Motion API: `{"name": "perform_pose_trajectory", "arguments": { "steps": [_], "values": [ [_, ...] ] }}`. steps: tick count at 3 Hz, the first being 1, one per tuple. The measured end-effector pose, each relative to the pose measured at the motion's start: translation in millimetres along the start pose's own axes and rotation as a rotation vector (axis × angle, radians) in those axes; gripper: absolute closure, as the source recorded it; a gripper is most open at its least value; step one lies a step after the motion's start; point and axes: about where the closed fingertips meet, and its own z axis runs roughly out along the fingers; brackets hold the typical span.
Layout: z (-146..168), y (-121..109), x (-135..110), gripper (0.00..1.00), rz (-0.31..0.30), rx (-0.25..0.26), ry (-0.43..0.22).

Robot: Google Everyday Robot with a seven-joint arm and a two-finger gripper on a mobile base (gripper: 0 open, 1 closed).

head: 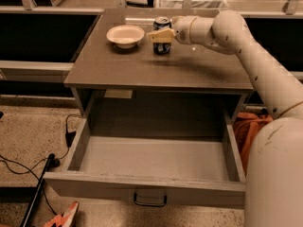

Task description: Place pepsi can into top drawer

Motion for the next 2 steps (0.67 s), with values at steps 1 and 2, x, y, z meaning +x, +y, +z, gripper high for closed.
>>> {"name": "perform_pose_trajectory", "arguments": {
  "steps": [1, 2],
  "values": [
    [0.1, 0.0, 0.0, 0.42, 0.000, 0.000, 0.000],
    [0.1, 0.1, 0.0, 0.65, 0.000, 0.000, 0.000]
  ]
}}
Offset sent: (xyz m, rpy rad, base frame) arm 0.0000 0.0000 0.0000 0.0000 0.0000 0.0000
